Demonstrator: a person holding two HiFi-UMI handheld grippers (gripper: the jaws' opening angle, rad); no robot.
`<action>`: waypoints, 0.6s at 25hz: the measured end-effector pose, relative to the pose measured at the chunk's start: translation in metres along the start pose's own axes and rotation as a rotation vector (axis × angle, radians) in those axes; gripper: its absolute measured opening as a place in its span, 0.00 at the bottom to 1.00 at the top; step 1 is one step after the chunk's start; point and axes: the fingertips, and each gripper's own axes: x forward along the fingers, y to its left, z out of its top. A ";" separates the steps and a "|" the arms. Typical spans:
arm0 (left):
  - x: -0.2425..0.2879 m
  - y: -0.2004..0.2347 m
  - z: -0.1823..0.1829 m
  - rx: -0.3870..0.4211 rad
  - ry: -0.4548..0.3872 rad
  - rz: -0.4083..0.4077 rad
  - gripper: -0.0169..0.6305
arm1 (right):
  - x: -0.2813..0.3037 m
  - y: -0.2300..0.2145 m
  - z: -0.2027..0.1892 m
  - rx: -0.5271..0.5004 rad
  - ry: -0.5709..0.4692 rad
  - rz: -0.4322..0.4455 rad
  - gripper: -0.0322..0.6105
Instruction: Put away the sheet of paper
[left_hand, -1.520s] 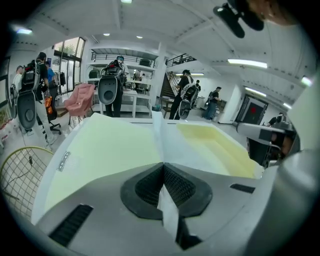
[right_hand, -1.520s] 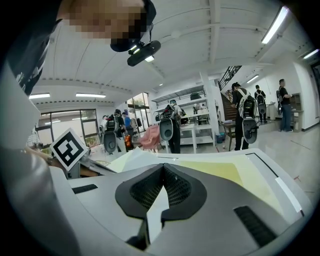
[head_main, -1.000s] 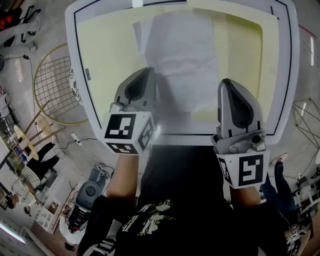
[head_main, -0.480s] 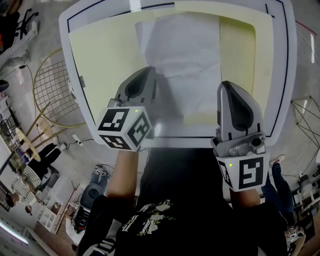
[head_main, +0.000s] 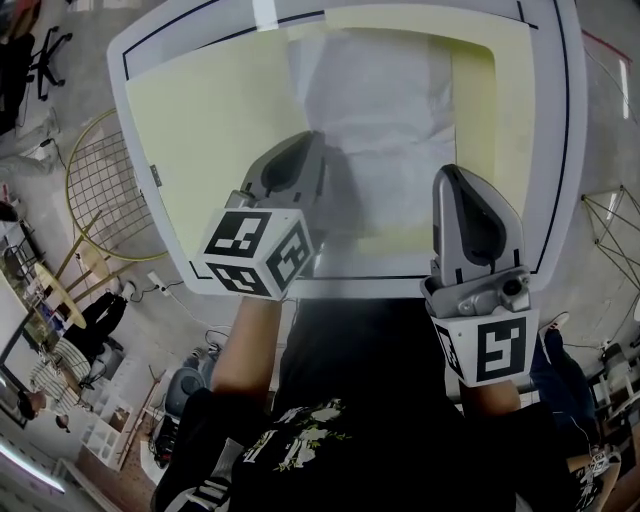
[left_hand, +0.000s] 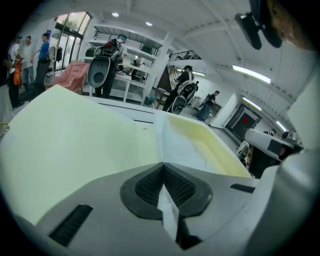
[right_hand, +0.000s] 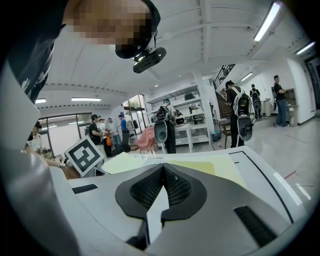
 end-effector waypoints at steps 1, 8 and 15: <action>0.002 -0.003 -0.001 0.003 0.004 -0.006 0.03 | -0.001 -0.002 0.000 0.000 0.000 -0.003 0.05; 0.016 -0.028 -0.004 0.016 0.029 -0.043 0.03 | -0.010 -0.014 0.001 0.010 0.002 -0.014 0.05; 0.034 -0.043 -0.004 0.001 0.049 -0.075 0.03 | -0.015 -0.022 -0.002 0.011 0.008 -0.015 0.05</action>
